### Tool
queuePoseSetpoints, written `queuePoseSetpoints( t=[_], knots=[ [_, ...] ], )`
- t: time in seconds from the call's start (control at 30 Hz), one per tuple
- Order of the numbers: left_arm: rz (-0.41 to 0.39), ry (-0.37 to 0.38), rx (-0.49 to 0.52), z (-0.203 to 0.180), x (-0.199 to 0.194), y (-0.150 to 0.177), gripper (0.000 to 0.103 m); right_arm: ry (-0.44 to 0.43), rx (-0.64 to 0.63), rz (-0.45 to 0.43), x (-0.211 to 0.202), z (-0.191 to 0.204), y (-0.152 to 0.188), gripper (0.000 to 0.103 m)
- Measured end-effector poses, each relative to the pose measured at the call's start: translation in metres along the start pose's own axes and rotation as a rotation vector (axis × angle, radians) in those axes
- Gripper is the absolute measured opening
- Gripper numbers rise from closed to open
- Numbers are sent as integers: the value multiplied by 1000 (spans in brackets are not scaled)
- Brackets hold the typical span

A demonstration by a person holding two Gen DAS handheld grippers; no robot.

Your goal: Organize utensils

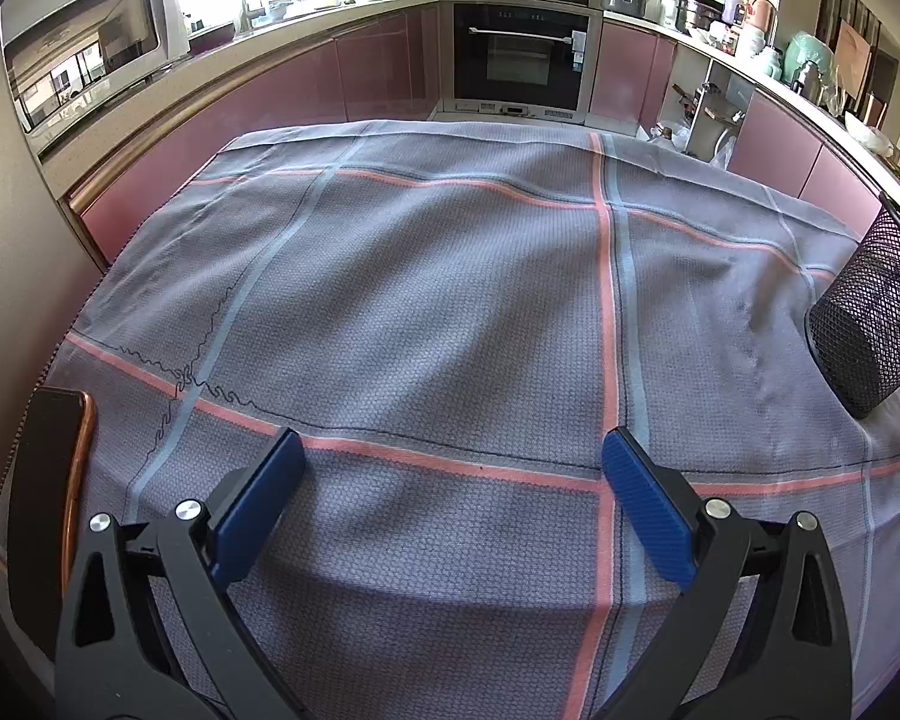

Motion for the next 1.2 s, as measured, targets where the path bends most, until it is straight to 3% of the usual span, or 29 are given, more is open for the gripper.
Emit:
queuePoseSetpoints(
  t=[0.87,1.0,1.2],
  knots=[
    [-5,4,-3,0,0,0,97,0,0,0,0,1,0,97],
    [-49,50,-17,-2,-11,-1,97,1,1,0,0,1,0,97],
    [-176,101,-11,-14,-52,-5,97,1,3,0,0,0,0,98]
  ],
)
Point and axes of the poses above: each gripper's, at about its wrist camera, not at the fingertips, and x roughly the way its jaws point, z to its left, y to its underside, the point moved 10 cm from there along x, roughly the way its jaws point, and after that the axes turned 6 degrees about z, right-handed, at the moved point
